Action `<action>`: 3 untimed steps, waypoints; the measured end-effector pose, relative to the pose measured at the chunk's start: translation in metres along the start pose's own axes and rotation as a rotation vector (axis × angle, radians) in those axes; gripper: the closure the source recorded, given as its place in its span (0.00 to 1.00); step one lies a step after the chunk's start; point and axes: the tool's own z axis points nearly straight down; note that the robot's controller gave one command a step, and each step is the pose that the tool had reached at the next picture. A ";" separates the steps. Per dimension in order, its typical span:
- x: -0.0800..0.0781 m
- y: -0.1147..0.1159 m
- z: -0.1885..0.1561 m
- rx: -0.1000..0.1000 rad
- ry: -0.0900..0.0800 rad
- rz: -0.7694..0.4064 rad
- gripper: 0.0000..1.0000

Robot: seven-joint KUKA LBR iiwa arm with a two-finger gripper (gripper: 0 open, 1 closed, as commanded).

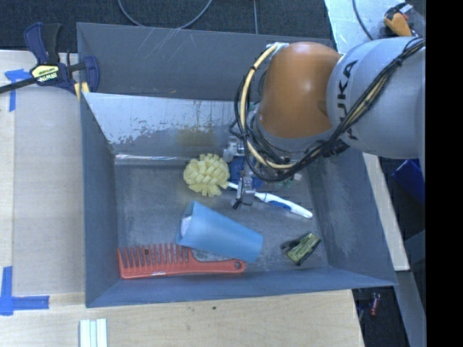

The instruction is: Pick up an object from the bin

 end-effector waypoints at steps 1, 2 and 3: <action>0.000 0.000 0.000 0.000 0.000 0.000 0.00; -0.012 -0.009 0.067 0.000 -0.006 -0.209 0.00; -0.002 -0.011 -0.025 -0.001 0.000 -0.145 0.00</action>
Offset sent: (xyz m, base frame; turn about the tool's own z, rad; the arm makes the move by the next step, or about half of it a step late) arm 0.0108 -0.0090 -0.0740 -0.2267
